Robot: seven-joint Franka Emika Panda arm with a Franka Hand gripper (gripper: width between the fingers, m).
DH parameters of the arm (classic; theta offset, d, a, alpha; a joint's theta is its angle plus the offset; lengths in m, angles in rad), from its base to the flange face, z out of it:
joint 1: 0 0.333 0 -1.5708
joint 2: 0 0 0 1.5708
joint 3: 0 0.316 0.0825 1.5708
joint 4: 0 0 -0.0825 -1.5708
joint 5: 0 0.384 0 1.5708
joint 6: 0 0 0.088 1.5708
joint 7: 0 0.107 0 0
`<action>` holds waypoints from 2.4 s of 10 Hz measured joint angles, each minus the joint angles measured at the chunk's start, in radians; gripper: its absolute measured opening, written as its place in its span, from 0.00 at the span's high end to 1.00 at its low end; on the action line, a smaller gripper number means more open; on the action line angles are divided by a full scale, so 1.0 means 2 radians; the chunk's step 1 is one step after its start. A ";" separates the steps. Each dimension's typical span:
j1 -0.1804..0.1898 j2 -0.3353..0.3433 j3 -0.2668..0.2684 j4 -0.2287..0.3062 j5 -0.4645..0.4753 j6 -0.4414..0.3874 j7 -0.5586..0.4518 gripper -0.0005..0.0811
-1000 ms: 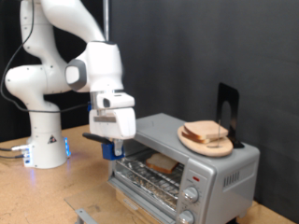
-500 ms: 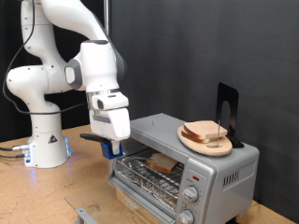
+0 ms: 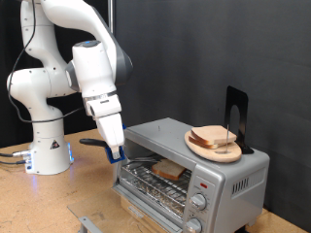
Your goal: Make a piece of toast with the oven
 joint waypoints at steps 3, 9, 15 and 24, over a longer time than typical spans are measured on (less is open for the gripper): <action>-0.002 -0.019 -0.038 -0.022 0.050 0.014 -0.055 0.50; -0.009 -0.090 -0.122 -0.038 0.097 -0.017 -0.131 0.50; 0.020 -0.138 -0.158 -0.036 0.191 -0.086 -0.175 0.50; 0.020 -0.196 -0.057 -0.059 0.204 -0.091 0.009 0.50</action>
